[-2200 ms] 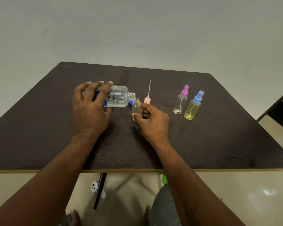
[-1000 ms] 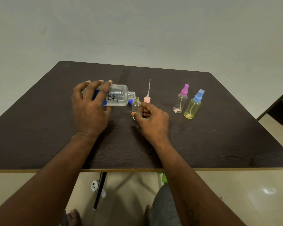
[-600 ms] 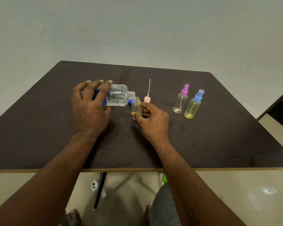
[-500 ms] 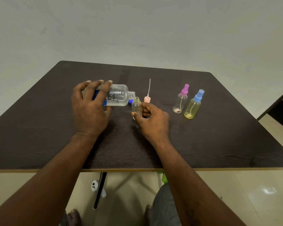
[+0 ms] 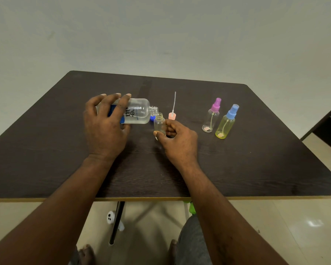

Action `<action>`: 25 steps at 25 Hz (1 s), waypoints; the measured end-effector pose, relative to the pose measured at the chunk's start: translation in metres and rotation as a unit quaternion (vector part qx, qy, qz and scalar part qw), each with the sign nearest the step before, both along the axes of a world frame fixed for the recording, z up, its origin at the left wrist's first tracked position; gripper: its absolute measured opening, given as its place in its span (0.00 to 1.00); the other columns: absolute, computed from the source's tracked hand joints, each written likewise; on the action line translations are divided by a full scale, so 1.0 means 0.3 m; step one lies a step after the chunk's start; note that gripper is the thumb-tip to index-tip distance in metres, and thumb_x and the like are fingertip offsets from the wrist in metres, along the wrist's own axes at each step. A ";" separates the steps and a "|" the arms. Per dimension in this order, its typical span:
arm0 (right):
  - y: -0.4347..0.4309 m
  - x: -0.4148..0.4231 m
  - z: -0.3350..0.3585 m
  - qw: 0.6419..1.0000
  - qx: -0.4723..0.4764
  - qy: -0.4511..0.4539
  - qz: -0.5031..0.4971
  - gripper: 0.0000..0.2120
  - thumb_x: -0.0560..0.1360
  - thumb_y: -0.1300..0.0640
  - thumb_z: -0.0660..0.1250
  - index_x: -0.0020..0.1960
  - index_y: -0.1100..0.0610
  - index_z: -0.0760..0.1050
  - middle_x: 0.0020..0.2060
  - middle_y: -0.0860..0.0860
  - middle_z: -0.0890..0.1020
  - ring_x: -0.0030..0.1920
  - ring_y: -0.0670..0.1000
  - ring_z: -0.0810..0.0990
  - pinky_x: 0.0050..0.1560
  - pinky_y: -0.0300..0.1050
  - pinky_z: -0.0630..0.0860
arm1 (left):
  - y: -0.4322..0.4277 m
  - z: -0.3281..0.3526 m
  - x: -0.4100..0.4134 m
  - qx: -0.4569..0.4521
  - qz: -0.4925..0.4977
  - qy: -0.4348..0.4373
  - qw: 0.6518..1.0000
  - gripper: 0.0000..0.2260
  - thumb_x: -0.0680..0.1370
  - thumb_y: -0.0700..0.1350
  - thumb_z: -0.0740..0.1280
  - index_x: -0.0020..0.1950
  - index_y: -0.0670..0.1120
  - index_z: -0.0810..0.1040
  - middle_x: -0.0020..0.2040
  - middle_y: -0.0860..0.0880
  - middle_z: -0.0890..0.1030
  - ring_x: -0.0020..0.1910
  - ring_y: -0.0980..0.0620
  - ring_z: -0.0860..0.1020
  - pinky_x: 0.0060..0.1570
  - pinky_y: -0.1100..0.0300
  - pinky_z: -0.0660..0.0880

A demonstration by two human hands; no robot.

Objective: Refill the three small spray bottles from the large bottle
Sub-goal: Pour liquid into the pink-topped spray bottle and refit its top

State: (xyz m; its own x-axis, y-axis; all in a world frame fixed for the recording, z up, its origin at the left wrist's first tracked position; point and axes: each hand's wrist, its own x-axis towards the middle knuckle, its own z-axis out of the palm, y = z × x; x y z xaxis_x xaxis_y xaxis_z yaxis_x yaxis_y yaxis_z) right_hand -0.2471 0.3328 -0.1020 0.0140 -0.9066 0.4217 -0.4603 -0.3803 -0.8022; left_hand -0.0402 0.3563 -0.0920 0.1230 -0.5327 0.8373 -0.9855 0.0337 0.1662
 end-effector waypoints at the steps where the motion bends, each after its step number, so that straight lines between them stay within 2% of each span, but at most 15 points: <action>1: 0.000 0.000 0.001 1.000 0.000 0.001 0.000 0.19 0.72 0.55 0.81 0.62 0.53 0.84 0.36 0.30 0.78 0.43 0.30 0.82 0.47 0.25 0.76 | -0.001 -0.001 0.000 -0.001 0.002 -0.002 1.000 0.29 0.74 0.44 0.76 0.76 0.50 0.75 0.71 0.46 0.76 0.69 0.38 0.70 0.63 0.42 0.74; 4: 0.003 -0.001 0.006 1.000 0.002 0.006 0.000 0.19 0.72 0.55 0.81 0.62 0.52 0.84 0.37 0.31 0.78 0.44 0.32 0.82 0.47 0.25 0.76 | -0.002 -0.001 -0.001 -0.002 -0.002 0.001 1.000 0.30 0.74 0.44 0.76 0.76 0.50 0.75 0.71 0.46 0.76 0.69 0.39 0.69 0.62 0.42 0.74; 14: 0.005 -0.003 0.008 1.000 0.002 0.011 0.000 0.20 0.73 0.55 0.80 0.63 0.52 0.83 0.37 0.30 0.77 0.43 0.27 0.80 0.46 0.22 0.74 | -0.005 -0.001 0.001 -0.007 -0.004 -0.002 1.000 0.29 0.74 0.44 0.76 0.75 0.50 0.75 0.71 0.46 0.76 0.69 0.39 0.69 0.62 0.41 0.75; 25: 0.006 0.000 0.011 1.000 0.000 0.001 0.002 0.18 0.72 0.56 0.81 0.61 0.52 0.84 0.37 0.31 0.79 0.45 0.31 0.82 0.47 0.25 0.76 | -0.001 0.001 0.000 -0.003 -0.003 0.001 1.000 0.29 0.74 0.44 0.76 0.76 0.50 0.75 0.71 0.46 0.76 0.69 0.39 0.69 0.63 0.41 0.74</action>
